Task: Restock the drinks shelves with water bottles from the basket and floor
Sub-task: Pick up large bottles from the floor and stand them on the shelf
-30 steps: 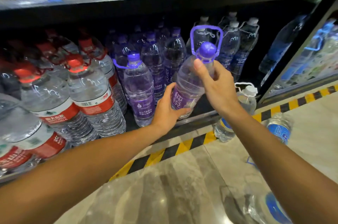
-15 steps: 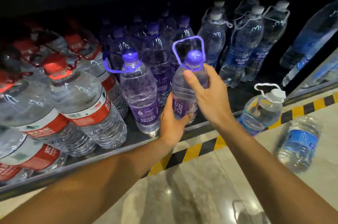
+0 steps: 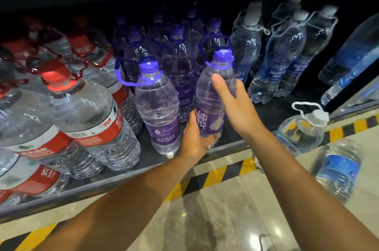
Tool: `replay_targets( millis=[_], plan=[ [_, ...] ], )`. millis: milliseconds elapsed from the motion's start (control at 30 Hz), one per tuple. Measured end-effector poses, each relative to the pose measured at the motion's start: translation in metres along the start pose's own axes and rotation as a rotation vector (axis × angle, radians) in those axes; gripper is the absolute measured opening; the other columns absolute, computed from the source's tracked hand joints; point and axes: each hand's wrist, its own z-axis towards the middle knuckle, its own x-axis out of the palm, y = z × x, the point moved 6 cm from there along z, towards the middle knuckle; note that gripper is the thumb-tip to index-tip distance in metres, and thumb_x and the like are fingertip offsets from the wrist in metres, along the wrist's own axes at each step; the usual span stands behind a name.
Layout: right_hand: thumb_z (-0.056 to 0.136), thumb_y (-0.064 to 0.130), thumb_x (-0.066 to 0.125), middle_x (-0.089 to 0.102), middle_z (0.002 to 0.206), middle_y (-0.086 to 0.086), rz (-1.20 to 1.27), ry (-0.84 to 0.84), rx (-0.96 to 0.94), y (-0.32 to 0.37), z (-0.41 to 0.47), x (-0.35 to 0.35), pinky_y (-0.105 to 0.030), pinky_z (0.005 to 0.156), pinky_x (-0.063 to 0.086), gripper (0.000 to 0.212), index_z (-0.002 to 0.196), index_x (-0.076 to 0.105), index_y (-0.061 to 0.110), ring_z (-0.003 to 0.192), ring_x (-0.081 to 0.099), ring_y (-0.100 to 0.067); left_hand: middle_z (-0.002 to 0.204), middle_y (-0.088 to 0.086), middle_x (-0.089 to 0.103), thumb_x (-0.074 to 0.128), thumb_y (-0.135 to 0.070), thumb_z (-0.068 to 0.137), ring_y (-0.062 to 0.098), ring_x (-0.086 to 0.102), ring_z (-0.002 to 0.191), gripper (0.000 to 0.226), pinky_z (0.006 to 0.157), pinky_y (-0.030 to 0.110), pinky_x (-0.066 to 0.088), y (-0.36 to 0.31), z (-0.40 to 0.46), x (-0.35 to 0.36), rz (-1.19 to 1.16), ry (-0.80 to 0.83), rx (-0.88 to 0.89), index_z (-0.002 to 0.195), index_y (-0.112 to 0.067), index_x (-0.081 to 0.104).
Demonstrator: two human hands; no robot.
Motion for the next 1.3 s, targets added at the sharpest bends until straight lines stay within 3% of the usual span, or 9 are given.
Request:
replay_targets(
  millis=[167, 300, 400, 633, 733, 833, 967, 1067, 1300],
  plan=[
    [0.066, 0.092, 0.058, 0.068, 0.111, 0.029, -0.015, -0.108, 0.033, -0.001, -0.014, -0.001, -0.033, 0.096, 0.052, 0.077, 0.125, 0.059, 0.042, 0.103, 0.066, 0.007, 0.139, 0.008, 0.059, 0.091, -0.027, 0.073, 0.028, 0.057, 0.128, 0.098, 0.108, 0.049, 0.047, 0.011, 0.004, -0.008, 0.170, 0.033, -0.012, 0.152, -0.018, 0.033],
    [0.067, 0.093, 0.057, 0.063, 0.105, 0.039, -0.033, -0.110, 0.034, -0.002, -0.017, 0.007, -0.023, 0.084, 0.048, 0.074, 0.122, 0.058, 0.043, 0.096, 0.062, 0.016, 0.144, 0.005, 0.056, 0.089, -0.011, 0.075, 0.026, 0.054, 0.134, 0.095, 0.109, 0.053, 0.046, 0.016, 0.000, -0.014, 0.079, 0.063, -0.042, 0.151, -0.016, 0.032],
    [0.067, 0.094, 0.055, 0.060, 0.105, 0.043, -0.038, -0.107, 0.043, -0.002, -0.015, 0.008, -0.017, 0.081, 0.045, 0.081, 0.128, 0.054, 0.042, 0.097, 0.061, 0.017, 0.147, 0.001, 0.054, 0.087, -0.023, 0.079, 0.020, 0.051, 0.136, 0.096, 0.115, 0.048, 0.042, 0.013, -0.003, -0.013, 0.151, 0.046, -0.061, 0.153, -0.018, 0.026],
    [0.074, 0.086, 0.058, 0.055, 0.146, 0.011, 0.063, 0.000, 0.091, 0.001, -0.019, 0.013, -0.045, 0.113, 0.044, 0.100, 0.153, 0.035, 0.029, 0.130, 0.057, -0.011, 0.158, 0.008, 0.038, 0.079, -0.027, 0.087, 0.025, 0.036, 0.147, 0.093, 0.119, 0.045, 0.033, -0.003, -0.024, -0.010, 0.266, 0.047, -0.098, 0.157, -0.013, 0.019],
    [0.071, 0.088, 0.057, 0.031, 0.164, 0.006, 0.041, 0.054, 0.175, 0.001, -0.032, 0.007, -0.044, 0.122, 0.031, 0.120, 0.163, 0.008, 0.028, 0.148, 0.037, -0.018, 0.166, 0.005, 0.021, 0.080, -0.033, 0.086, 0.022, 0.021, 0.154, 0.107, 0.124, 0.043, 0.026, -0.012, -0.051, -0.012, 0.349, 0.137, -0.064, 0.161, -0.015, 0.007],
    [0.077, 0.074, 0.067, 0.017, 0.170, 0.001, -0.063, 0.078, 0.229, -0.016, -0.060, -0.005, -0.037, 0.119, 0.026, 0.124, 0.163, -0.007, 0.024, 0.155, 0.021, -0.018, 0.165, 0.005, 0.022, 0.078, -0.030, 0.087, 0.022, 0.021, 0.154, 0.101, 0.124, 0.043, 0.024, -0.013, -0.075, -0.018, 0.443, 0.154, -0.001, 0.161, -0.014, 0.011],
    [0.085, 0.061, 0.070, 0.021, 0.168, -0.007, -0.208, 0.049, 0.288, -0.035, -0.110, -0.046, -0.042, 0.119, 0.034, 0.110, 0.163, 0.004, 0.020, 0.153, 0.027, -0.025, 0.161, -0.001, 0.028, 0.073, -0.036, 0.090, 0.020, 0.030, 0.149, 0.086, 0.119, 0.039, 0.033, -0.015, -0.107, -0.012, 0.622, 0.238, 0.184, 0.158, -0.019, 0.023],
    [0.089, 0.055, 0.069, 0.026, 0.167, -0.004, -0.349, 0.035, 0.267, -0.034, -0.152, -0.076, -0.034, 0.115, 0.032, 0.099, 0.162, 0.015, 0.018, 0.152, 0.028, -0.022, 0.156, -0.005, 0.035, 0.072, -0.037, 0.088, 0.020, 0.038, 0.144, 0.076, 0.116, 0.034, 0.035, -0.015, -0.132, 0.012, 0.689, 0.430, 0.378, 0.152, -0.026, 0.032],
    [0.091, 0.045, 0.072, 0.043, 0.158, -0.003, -0.848, 0.029, 0.020, 0.007, -0.247, -0.133, -0.029, 0.115, 0.034, 0.080, 0.156, 0.035, 0.017, 0.144, 0.040, -0.019, 0.161, 0.000, 0.030, 0.075, -0.053, 0.084, 0.018, 0.030, 0.148, 0.094, 0.114, 0.018, 0.020, 0.001, -0.186, 0.103, 0.750, 0.890, 0.506, 0.157, -0.019, 0.026]
  ],
)
